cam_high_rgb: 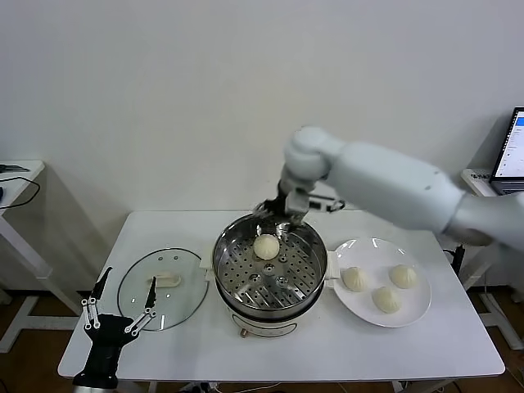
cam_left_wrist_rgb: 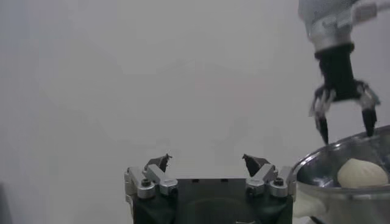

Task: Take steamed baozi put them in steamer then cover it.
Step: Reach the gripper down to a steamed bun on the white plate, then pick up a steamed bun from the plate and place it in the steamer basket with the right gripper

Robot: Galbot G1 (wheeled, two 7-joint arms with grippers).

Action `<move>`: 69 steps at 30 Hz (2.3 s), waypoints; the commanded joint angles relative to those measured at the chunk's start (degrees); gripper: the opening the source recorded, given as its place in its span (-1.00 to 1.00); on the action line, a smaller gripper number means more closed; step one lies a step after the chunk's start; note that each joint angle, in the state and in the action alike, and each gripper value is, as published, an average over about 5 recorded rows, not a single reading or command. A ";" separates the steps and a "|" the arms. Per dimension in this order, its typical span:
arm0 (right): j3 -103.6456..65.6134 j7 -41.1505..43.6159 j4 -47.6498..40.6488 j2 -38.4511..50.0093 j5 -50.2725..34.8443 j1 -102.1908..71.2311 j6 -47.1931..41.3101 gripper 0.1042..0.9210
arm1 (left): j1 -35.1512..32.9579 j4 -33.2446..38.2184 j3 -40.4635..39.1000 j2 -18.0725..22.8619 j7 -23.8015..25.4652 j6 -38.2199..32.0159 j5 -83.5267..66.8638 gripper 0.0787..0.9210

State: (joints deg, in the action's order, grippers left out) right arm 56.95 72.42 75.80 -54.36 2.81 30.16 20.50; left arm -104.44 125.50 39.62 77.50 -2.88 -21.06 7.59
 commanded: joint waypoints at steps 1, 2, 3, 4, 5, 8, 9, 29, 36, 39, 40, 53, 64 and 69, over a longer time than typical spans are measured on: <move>8.02 -0.06 -6.94 17.23 -20.57 7.58 -21.21 0.76 | 0.33 -0.19 -0.16 -0.31 0.06 -0.12 0.16 0.77; 10.43 -1.55 -7.56 18.84 -21.34 6.64 -22.20 0.76 | 0.37 -0.16 -0.22 -0.36 0.06 -0.12 0.19 0.77; 12.56 -2.75 -7.50 20.12 -21.98 5.70 -22.95 0.76 | 0.39 -0.11 -0.27 -0.39 0.06 -0.11 0.21 0.77; 14.56 -4.01 -6.89 21.36 -22.54 4.53 -23.70 0.76 | 0.41 -0.05 -0.32 -0.40 0.06 -0.09 0.24 0.77; 16.43 -5.37 -6.06 22.58 -22.97 3.06 -24.46 0.76 | 0.44 0.00 -0.36 -0.40 0.06 -0.06 0.27 0.77; 18.71 -9.45 -3.65 24.69 -23.13 -2.48 -26.03 0.76 | 0.54 0.09 -0.45 -0.37 0.04 0.04 0.33 0.77; 18.43 -10.62 -3.30 24.88 -22.77 -4.48 -26.33 0.76 | 0.54 0.15 -0.47 -0.35 0.03 0.06 0.34 0.77; 8.82 -20.13 -8.17 15.77 -18.43 -21.80 -28.15 0.76 | -0.32 0.05 0.14 0.31 -0.20 -0.02 0.45 0.77; 8.74 -19.95 -8.99 14.44 -18.45 -21.93 -28.20 0.76 | -0.31 -0.15 0.25 0.36 -0.26 -0.03 0.45 0.77; 8.75 -20.04 -9.56 13.72 -18.26 -22.09 -28.19 0.76 | -0.28 -0.23 0.24 0.44 -0.31 -0.01 0.47 0.77; 8.75 -20.06 -9.74 13.48 -18.19 -22.19 -28.20 0.76 | -0.28 -0.22 0.26 0.46 -0.34 -0.01 0.46 0.77; 8.74 -19.97 -9.39 12.91 -17.37 -21.90 -28.29 0.41 | -0.23 -0.05 0.53 0.58 -0.58 -0.01 0.45 0.77; 10.49 -5.29 -1.93 15.36 -16.69 0.52 -26.42 0.30 | 0.27 0.47 0.23 0.12 -0.72 0.06 0.42 0.77; 17.65 -0.65 2.84 7.72 -24.65 17.53 -27.27 0.33 | 0.55 0.49 0.14 -0.12 -0.80 0.17 0.43 0.77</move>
State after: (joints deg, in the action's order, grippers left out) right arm 68.57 62.49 72.71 -41.24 -15.84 25.41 -7.04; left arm -104.04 126.00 39.81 77.48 -3.62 -20.99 8.02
